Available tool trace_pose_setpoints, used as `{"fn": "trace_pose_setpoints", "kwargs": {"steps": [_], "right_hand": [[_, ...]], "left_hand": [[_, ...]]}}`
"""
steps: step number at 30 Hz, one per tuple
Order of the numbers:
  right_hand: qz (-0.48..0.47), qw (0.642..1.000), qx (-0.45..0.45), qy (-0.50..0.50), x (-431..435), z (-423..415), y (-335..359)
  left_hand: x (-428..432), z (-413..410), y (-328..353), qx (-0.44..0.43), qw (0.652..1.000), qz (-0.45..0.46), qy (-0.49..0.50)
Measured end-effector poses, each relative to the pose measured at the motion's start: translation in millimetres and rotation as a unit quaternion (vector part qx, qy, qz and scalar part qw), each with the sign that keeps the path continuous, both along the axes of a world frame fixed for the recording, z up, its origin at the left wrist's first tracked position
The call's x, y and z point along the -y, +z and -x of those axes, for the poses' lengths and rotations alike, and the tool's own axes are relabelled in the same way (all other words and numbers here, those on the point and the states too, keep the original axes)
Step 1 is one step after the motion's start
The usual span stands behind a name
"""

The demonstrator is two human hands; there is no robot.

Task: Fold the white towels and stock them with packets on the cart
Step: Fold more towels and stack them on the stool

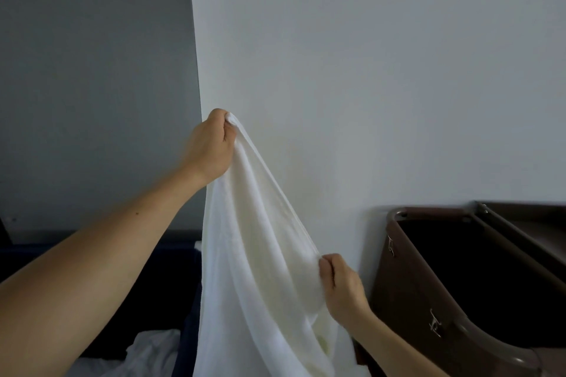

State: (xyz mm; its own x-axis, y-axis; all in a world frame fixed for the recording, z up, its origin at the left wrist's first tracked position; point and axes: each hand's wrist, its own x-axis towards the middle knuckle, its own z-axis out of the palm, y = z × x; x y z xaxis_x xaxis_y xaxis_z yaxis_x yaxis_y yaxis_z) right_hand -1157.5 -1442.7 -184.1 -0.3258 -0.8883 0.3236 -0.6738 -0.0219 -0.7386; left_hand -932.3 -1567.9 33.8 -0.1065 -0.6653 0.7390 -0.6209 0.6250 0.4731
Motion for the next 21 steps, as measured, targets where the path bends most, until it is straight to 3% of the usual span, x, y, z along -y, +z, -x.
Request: {"fn": "trace_pose_setpoints", "kwargs": {"steps": [4,9,10,12,14,19,21], "right_hand": [[0.081,0.996,0.045,0.014,-6,0,27],[0.289,0.953,-0.082,0.025,-19,23,113],[0.280,0.953,-0.112,0.025,-16,26,118],[0.173,0.972,-0.153,0.037,-8,30,111],[0.088,0.984,-0.147,0.049,-6,37,96],[0.227,0.973,-0.029,0.036,-21,36,97],[0.177,0.983,-0.021,0.055,-21,33,84]], "left_hand": [[12,-7,14,-0.054,0.998,-0.008,0.044],[24,-30,39,-0.115,0.989,0.051,0.072],[25,-32,42,-0.118,0.989,0.055,0.076],[29,-31,35,-0.097,0.991,0.033,0.084],[33,-30,16,-0.067,0.994,-0.003,0.083],[43,-42,-22,-0.081,0.984,-0.097,0.125],[46,-44,-25,-0.090,0.980,-0.119,0.129]]}}
